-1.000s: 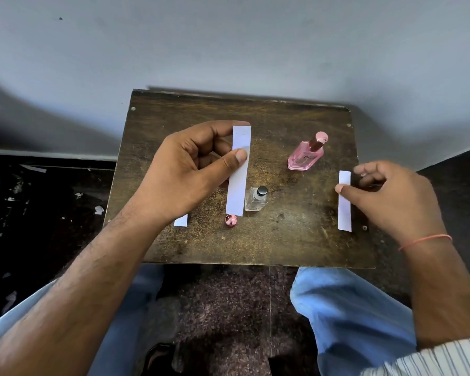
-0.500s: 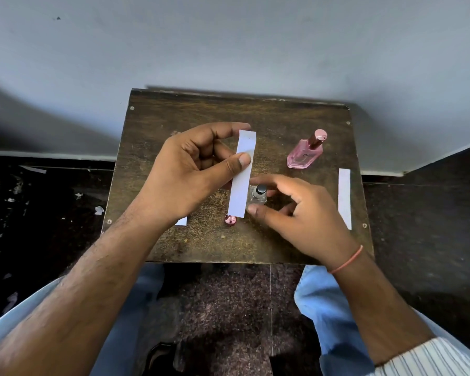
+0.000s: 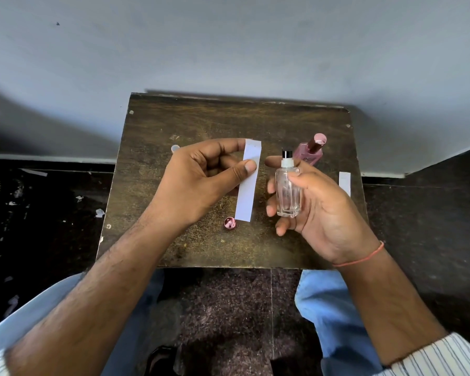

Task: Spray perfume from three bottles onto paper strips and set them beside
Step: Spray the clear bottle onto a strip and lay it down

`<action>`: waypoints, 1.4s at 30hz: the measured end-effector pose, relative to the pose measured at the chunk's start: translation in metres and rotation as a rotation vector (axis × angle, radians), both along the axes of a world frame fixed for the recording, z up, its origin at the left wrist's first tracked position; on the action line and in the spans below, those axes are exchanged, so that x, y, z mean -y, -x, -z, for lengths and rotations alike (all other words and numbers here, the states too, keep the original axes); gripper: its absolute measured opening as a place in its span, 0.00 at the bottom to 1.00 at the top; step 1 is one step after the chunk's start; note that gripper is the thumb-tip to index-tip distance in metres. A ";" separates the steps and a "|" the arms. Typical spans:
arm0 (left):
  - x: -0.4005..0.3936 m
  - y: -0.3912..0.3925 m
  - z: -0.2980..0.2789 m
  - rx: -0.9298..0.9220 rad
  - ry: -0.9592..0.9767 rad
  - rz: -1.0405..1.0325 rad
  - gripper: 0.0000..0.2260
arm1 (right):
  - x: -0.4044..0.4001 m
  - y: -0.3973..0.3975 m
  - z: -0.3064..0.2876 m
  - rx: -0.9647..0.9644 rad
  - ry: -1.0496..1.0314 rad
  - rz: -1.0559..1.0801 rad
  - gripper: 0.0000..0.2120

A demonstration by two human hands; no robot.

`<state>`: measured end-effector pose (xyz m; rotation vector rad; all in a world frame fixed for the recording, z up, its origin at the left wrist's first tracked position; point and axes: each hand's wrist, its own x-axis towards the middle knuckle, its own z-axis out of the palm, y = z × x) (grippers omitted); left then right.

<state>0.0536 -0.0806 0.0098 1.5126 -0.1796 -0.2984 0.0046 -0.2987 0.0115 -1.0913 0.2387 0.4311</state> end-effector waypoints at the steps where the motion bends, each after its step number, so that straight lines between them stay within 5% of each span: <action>1: 0.001 0.000 0.000 -0.001 -0.004 -0.003 0.14 | 0.000 0.000 0.000 -0.006 -0.006 0.000 0.19; 16: 0.004 0.001 0.003 -0.020 0.022 0.018 0.16 | 0.004 0.003 -0.009 -0.100 -0.642 -0.167 0.22; 20: 0.003 0.000 0.004 -0.028 0.038 0.016 0.15 | 0.001 0.004 -0.011 -0.117 -0.678 -0.173 0.22; 24: 0.004 0.001 0.003 -0.024 0.035 0.013 0.16 | -0.004 0.003 -0.010 -0.078 -0.413 -0.103 0.30; 33: 0.007 0.002 0.004 -0.003 0.007 0.013 0.17 | -0.027 0.005 -0.004 0.239 0.476 0.146 0.25; 42: 0.016 0.007 0.004 -0.007 0.020 0.061 0.17 | -0.031 0.001 -0.006 0.405 0.791 0.348 0.11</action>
